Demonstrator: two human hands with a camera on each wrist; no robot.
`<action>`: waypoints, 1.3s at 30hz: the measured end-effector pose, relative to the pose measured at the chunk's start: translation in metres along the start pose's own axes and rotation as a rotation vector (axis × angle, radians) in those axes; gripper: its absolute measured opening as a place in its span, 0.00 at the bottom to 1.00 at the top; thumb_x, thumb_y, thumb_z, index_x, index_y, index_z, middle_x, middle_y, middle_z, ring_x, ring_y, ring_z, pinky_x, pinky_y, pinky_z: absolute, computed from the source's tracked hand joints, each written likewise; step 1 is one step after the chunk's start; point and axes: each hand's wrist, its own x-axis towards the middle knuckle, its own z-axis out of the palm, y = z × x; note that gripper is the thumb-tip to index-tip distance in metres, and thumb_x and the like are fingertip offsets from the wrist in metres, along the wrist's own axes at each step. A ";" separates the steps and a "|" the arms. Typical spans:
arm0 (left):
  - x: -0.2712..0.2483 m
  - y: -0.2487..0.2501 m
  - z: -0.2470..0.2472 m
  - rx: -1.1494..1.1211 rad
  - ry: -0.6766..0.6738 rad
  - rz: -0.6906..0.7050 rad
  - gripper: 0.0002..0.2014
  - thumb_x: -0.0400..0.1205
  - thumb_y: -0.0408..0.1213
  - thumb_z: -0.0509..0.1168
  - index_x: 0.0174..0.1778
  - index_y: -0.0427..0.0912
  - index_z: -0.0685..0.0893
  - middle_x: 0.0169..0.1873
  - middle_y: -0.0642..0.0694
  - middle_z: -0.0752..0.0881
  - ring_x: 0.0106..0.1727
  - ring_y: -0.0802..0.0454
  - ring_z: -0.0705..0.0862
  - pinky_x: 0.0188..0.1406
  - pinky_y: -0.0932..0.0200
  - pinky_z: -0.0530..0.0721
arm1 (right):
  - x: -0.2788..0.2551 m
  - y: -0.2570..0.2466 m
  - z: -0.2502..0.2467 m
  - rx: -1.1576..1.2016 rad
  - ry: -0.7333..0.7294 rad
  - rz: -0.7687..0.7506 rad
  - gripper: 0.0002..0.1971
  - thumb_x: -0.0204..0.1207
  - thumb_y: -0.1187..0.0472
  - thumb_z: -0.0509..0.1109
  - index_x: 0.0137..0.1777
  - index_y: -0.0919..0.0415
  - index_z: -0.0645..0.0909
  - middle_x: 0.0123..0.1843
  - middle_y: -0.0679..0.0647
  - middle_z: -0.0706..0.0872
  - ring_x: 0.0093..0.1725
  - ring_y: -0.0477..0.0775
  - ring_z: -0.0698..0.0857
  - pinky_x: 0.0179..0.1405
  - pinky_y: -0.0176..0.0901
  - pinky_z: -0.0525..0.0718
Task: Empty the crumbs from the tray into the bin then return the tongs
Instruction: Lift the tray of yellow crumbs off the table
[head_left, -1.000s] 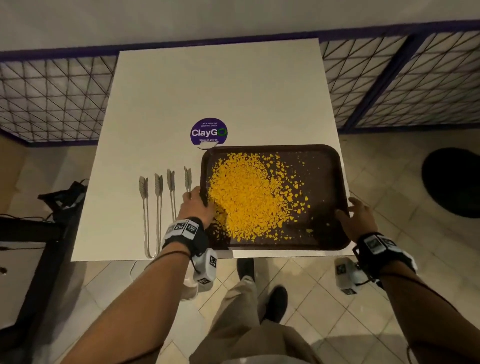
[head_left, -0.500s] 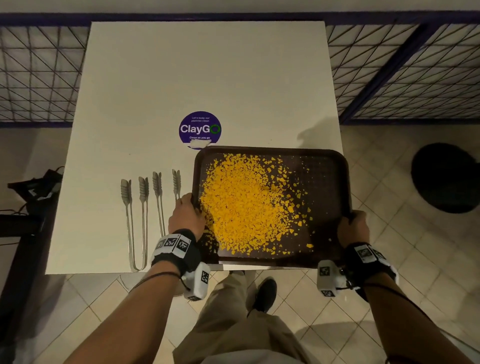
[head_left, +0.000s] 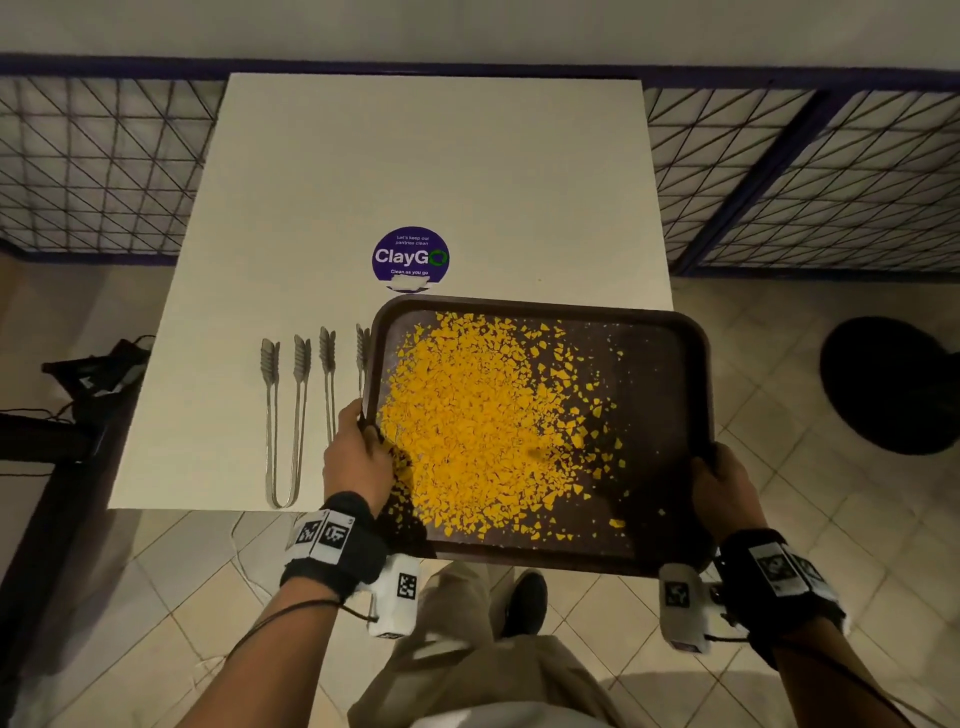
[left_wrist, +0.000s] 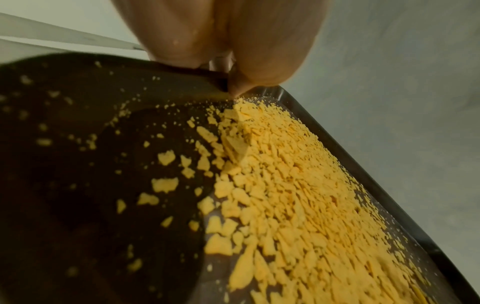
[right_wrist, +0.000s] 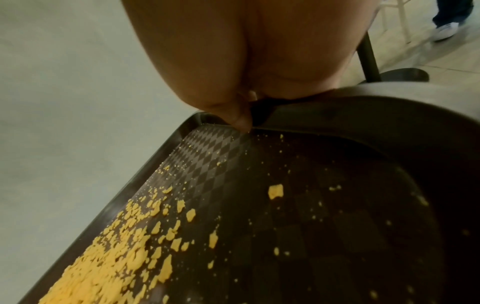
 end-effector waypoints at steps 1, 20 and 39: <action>-0.009 -0.005 -0.002 -0.008 0.014 -0.006 0.19 0.89 0.31 0.54 0.77 0.42 0.70 0.54 0.33 0.86 0.54 0.33 0.84 0.57 0.43 0.81 | -0.007 0.003 -0.001 -0.008 -0.011 -0.021 0.16 0.84 0.63 0.54 0.71 0.61 0.68 0.65 0.65 0.80 0.53 0.59 0.77 0.53 0.50 0.74; -0.164 -0.142 -0.059 -0.083 0.175 -0.150 0.18 0.89 0.32 0.54 0.75 0.42 0.73 0.50 0.40 0.83 0.48 0.45 0.78 0.53 0.50 0.76 | -0.134 0.088 0.056 0.020 -0.162 -0.095 0.14 0.85 0.62 0.52 0.69 0.58 0.69 0.64 0.61 0.80 0.62 0.62 0.79 0.64 0.61 0.77; -0.198 -0.333 -0.157 -0.076 0.110 -0.237 0.17 0.90 0.35 0.53 0.74 0.45 0.73 0.44 0.42 0.82 0.46 0.40 0.82 0.46 0.55 0.73 | -0.284 0.137 0.210 0.039 -0.183 0.003 0.15 0.83 0.63 0.56 0.67 0.57 0.73 0.63 0.59 0.81 0.61 0.62 0.80 0.66 0.65 0.78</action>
